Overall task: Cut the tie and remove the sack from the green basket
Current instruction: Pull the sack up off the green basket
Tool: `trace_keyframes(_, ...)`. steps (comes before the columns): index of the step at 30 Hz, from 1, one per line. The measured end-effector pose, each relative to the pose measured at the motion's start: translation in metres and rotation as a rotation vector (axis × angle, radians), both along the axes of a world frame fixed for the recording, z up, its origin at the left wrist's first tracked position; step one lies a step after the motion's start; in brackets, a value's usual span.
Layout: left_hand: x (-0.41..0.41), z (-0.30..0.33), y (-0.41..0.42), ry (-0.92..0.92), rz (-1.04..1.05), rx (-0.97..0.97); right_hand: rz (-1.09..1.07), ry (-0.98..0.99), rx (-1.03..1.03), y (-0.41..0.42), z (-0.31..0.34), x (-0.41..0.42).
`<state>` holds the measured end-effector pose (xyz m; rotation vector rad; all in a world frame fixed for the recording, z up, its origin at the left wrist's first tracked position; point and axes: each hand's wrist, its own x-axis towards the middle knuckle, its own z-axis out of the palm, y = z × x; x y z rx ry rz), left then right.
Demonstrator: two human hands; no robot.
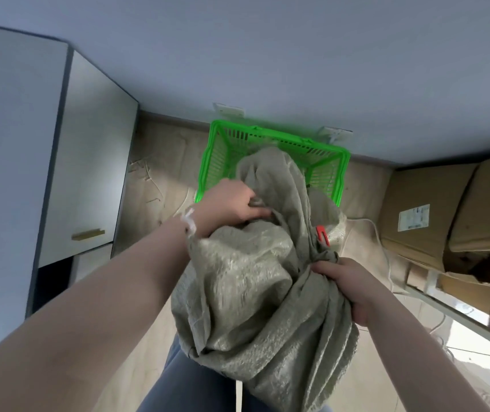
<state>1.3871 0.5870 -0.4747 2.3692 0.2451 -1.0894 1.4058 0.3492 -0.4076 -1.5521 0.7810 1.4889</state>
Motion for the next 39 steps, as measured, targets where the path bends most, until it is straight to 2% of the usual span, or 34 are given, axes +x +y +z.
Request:
trace_keyframes(2, -0.007, -0.007, -0.002, -0.047, 0.053, 0.042, -0.021, 0.014, 0.054, -0.005, 0.006, 0.001)
trace_keyframes(4, -0.014, -0.012, 0.007, -0.063, 0.197, 0.061, -0.062, 0.039, 0.153, -0.01, 0.013, 0.005)
trace_keyframes(7, -0.022, -0.015, 0.018, 0.048, 0.237, 0.061, -0.029, 0.054, 0.214, -0.004, 0.018, 0.007)
trace_keyframes(11, -0.007, -0.002, 0.02, 0.17, -0.043, -0.136, -0.134, -0.055, 0.043, 0.002, 0.01, 0.009)
trace_keyframes(14, 0.005, 0.014, 0.031, 0.279, 0.049, -0.194, -0.132, -0.098, -0.058, -0.009, 0.006, 0.011)
trace_keyframes(17, 0.001, 0.008, 0.033, 0.295, 0.119, -0.014, -0.061, 0.011, 0.031, -0.008, 0.009, 0.004)
trace_keyframes(21, -0.022, -0.008, 0.019, 0.327, -0.078, 0.251, -0.051, 0.1, 0.172, 0.009, 0.014, 0.0)
trace_keyframes(27, -0.022, -0.015, 0.024, 0.218, -0.002, 0.249, -0.111, 0.115, 0.281, 0.008, 0.028, -0.002)
trace_keyframes(29, -0.021, -0.015, 0.022, 0.131, 0.054, 0.18, -0.128, 0.084, 0.277, 0.009, 0.033, -0.001)
trace_keyframes(32, -0.019, -0.023, 0.025, 0.064, 0.341, -0.007, -0.203, 0.001, 0.16, 0.009, 0.023, 0.006)
trace_keyframes(35, -0.019, -0.013, 0.024, 0.179, 0.591, -0.148, -0.294, -0.016, 0.031, 0.014, -0.005, 0.018)
trace_keyframes(38, -0.03, 0.012, 0.02, 0.406, 0.879, -0.71, -0.358, -0.026, -0.02, 0.027, -0.039, 0.034)
trace_keyframes(39, -0.033, 0.019, 0.017, 0.445, 0.933, -0.817, -0.381, -0.031, -0.025, 0.032, -0.049, 0.04)
